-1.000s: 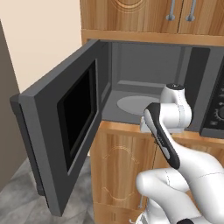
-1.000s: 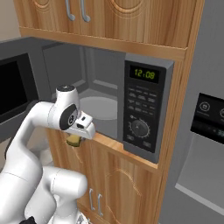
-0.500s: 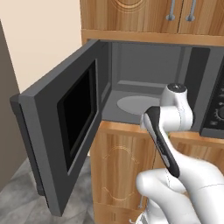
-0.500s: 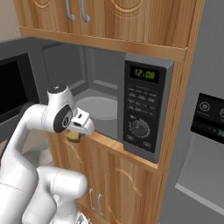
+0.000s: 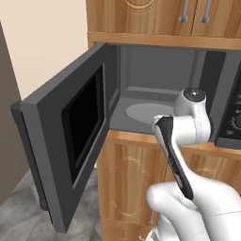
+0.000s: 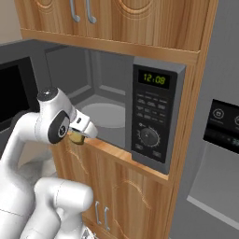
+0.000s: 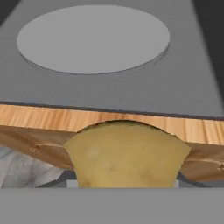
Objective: Place the sponge inside the microwave to prepare for sanitizing.
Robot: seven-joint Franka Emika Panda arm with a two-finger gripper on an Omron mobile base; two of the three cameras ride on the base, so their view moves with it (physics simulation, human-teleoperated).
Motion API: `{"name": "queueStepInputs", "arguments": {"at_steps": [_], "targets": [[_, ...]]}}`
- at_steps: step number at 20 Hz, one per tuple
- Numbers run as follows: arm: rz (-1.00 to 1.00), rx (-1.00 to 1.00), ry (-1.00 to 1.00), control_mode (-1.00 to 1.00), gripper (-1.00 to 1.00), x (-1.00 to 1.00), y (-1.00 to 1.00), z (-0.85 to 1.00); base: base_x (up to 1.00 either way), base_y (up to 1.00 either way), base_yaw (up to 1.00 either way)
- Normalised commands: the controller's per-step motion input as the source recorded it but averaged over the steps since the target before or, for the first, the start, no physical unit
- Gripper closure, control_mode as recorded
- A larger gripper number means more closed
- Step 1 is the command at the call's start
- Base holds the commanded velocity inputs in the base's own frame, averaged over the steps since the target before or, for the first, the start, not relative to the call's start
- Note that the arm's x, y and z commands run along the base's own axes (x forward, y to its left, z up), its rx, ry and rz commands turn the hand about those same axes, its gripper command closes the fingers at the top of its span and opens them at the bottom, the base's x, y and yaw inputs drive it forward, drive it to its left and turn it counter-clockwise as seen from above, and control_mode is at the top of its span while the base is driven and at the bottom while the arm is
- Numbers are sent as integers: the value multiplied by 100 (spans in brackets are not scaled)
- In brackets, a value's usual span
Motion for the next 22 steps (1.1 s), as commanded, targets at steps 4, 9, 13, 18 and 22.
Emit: {"name": "queueStepInputs", "arguments": {"at_steps": [4,9,13,18,22], "targets": [[-13,0,-4,-100,100,16,0,38,0,0,0],[-16,0,-1,-100,100,45,0,16,0,0,0],[-20,0,-2,-100,100,49,-12,12,0,0,0],[-8,0,-1,-100,100,41,-13,0,0,0,0],[0,0,0,-100,100,43,-16,0,0,0,0]]}}
